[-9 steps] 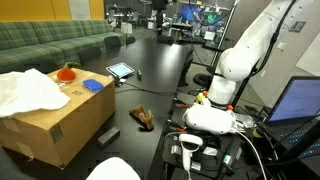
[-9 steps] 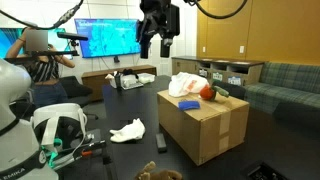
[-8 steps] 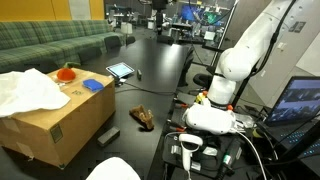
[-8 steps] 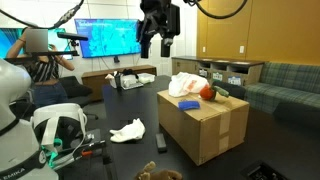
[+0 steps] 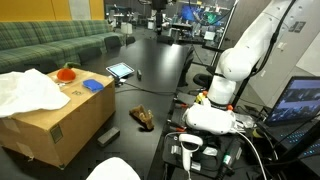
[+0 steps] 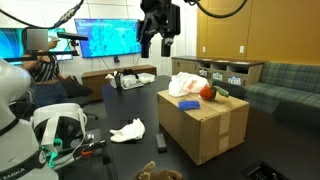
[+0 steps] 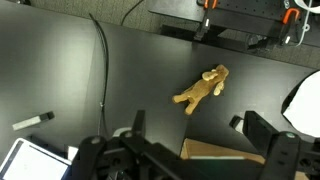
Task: Remove the blue object from the box and replace it with the brown toy, remove the orange plush toy and replace it with the gray duster, remove the white plastic from the box and replace it with the towel
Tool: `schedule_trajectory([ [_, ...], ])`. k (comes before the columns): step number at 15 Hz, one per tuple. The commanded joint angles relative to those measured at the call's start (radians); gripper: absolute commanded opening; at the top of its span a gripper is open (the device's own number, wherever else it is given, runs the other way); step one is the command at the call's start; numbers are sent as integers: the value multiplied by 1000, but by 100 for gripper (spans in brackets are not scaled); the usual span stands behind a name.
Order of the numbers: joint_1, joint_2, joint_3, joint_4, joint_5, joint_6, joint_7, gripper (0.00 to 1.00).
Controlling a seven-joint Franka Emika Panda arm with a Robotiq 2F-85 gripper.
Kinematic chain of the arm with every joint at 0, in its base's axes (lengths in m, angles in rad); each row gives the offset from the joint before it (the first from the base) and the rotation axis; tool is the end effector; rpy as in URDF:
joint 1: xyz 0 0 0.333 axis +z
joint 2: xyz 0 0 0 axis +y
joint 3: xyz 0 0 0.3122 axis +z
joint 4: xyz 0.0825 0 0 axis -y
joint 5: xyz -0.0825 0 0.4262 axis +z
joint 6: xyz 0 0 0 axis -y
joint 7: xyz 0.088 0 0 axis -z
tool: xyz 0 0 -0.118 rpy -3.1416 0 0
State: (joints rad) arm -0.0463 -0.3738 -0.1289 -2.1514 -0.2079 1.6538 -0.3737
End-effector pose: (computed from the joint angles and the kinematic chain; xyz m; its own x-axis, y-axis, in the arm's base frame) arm 0.4589 -0.1090 0.5188 0.9582 0.2262 -0.1752 0.2457 -0.9643 0.0986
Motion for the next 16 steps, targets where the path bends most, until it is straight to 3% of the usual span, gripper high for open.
schedule_trajectory([
  [1,26,99,37,84,0,10,42,100],
  [10,105,339,162,227,57,111,160,100],
  [16,136,489,210,269,178,216,181,100],
])
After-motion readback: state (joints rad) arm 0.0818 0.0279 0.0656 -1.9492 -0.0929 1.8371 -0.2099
